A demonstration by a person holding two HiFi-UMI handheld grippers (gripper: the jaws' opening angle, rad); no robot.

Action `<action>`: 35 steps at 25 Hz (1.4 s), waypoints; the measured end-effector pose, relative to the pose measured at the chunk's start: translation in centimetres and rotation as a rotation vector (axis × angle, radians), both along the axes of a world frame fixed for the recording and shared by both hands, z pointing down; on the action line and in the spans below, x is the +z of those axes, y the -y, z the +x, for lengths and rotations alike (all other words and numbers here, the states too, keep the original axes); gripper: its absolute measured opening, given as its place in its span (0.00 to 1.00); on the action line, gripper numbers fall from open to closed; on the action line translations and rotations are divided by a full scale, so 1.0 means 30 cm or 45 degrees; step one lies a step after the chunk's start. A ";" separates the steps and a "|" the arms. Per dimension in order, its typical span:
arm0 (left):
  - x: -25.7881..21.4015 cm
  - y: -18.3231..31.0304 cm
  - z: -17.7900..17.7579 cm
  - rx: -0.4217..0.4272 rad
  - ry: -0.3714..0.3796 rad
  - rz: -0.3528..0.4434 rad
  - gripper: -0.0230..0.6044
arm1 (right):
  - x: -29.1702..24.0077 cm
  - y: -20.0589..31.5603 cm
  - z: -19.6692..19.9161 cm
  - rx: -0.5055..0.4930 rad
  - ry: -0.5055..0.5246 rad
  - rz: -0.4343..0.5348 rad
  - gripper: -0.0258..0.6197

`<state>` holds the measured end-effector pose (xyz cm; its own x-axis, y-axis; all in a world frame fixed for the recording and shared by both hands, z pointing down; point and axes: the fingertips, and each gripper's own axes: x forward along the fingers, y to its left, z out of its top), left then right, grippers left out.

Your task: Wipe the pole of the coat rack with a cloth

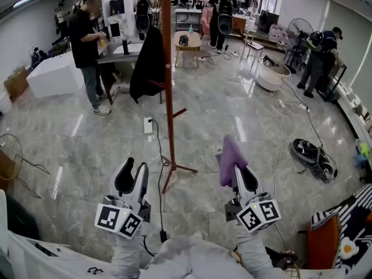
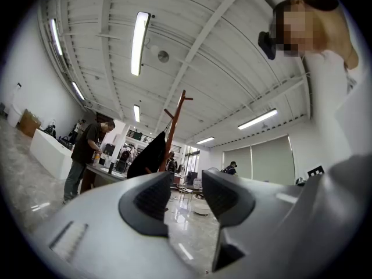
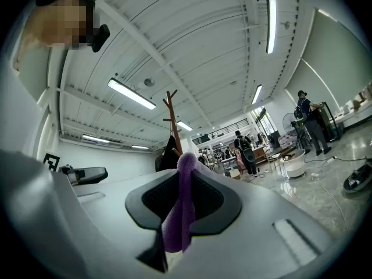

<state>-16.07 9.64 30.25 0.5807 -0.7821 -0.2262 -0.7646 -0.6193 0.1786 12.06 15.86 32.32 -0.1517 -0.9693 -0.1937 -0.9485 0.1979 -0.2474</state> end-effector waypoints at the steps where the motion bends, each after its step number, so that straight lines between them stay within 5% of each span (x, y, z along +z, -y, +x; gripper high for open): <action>1: 0.001 0.002 0.002 -0.002 0.000 -0.001 0.32 | 0.003 0.003 0.003 -0.003 0.003 0.002 0.12; 24: 0.006 0.110 0.197 -0.105 0.064 -0.006 0.32 | 0.021 0.184 0.183 -0.131 0.099 0.026 0.13; 35: 0.019 0.359 0.216 -0.112 0.045 -0.013 0.32 | 0.030 0.418 0.177 -0.173 0.082 0.010 0.13</action>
